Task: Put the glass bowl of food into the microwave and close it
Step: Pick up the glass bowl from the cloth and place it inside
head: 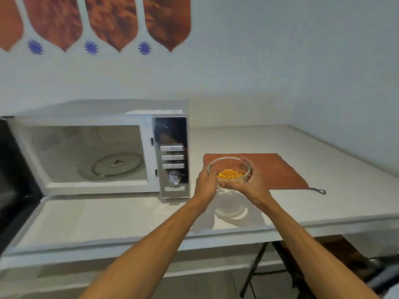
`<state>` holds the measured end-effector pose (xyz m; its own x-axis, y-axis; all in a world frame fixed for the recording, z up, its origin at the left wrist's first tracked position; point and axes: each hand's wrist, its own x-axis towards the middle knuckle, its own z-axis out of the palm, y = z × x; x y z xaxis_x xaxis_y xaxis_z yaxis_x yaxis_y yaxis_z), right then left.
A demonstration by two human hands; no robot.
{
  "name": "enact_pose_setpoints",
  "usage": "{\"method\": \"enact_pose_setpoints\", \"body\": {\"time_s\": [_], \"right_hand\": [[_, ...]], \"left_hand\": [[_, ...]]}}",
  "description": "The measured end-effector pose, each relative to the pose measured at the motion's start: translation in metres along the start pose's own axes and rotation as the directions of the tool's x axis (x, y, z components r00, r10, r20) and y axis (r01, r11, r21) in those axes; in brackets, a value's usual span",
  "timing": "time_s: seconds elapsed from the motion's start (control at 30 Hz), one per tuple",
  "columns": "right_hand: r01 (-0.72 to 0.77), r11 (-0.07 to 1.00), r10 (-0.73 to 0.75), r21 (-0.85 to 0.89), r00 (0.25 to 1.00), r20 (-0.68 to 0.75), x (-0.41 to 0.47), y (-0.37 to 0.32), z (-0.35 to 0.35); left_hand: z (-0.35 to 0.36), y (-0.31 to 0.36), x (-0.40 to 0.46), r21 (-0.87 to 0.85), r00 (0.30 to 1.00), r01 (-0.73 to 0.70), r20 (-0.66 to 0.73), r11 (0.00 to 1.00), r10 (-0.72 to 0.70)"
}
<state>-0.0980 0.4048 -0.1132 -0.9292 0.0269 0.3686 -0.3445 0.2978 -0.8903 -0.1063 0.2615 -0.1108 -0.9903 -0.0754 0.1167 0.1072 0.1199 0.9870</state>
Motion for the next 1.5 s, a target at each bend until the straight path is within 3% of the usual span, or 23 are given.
{"method": "enact_pose_setpoints", "body": {"time_s": [0.17, 0.33, 0.53, 0.8, 1.07, 1.33, 1.4, 1.5], "right_hand": [[0.053, 0.998, -0.052, -0.020, 0.998, 0.037, -0.041, -0.034, 0.049], [0.090, 0.995, -0.094, 0.044, 0.989, 0.116, -0.061, -0.064, 0.107], [0.065, 0.988, -0.095, 0.141, 0.971, 0.218, -0.051, -0.090, 0.186], [0.038, 0.978, -0.102, 0.203, 0.943, 0.317, -0.003, -0.096, 0.276], [0.000, 0.971, -0.065, 0.240, 0.962, 0.266, 0.066, -0.091, 0.339], [-0.331, 0.926, 0.244, 0.183, 0.892, 0.380, 0.105, -0.066, 0.375], [-0.234, 0.926, 0.146, 0.295, 0.945, 0.291, 0.112, -0.067, 0.380], [-0.129, 0.953, 0.070, 0.275, 0.975, 0.213, 0.117, -0.067, 0.382]], "left_hand": [[-0.060, 0.000, -0.045, 0.027, 0.998, -0.030, -0.055, 0.999, 0.032], [-0.123, -0.001, -0.077, 0.057, 0.968, -0.088, -0.232, 0.994, 0.099], [-0.199, 0.000, -0.078, 0.095, 0.883, -0.029, -0.465, 0.995, 0.070], [-0.273, -0.004, -0.029, 0.022, 0.750, 0.039, -0.661, 0.999, -0.015], [-0.314, -0.010, 0.054, 0.015, 0.696, 0.066, -0.717, 0.998, -0.036], [-0.323, -0.024, 0.110, -0.063, 0.708, 0.144, -0.691, 0.988, -0.147], [-0.324, -0.027, 0.117, -0.075, 0.707, 0.155, -0.688, 0.985, -0.164], [-0.326, -0.032, 0.125, -0.059, 0.720, 0.156, -0.676, 0.986, -0.154]]}}
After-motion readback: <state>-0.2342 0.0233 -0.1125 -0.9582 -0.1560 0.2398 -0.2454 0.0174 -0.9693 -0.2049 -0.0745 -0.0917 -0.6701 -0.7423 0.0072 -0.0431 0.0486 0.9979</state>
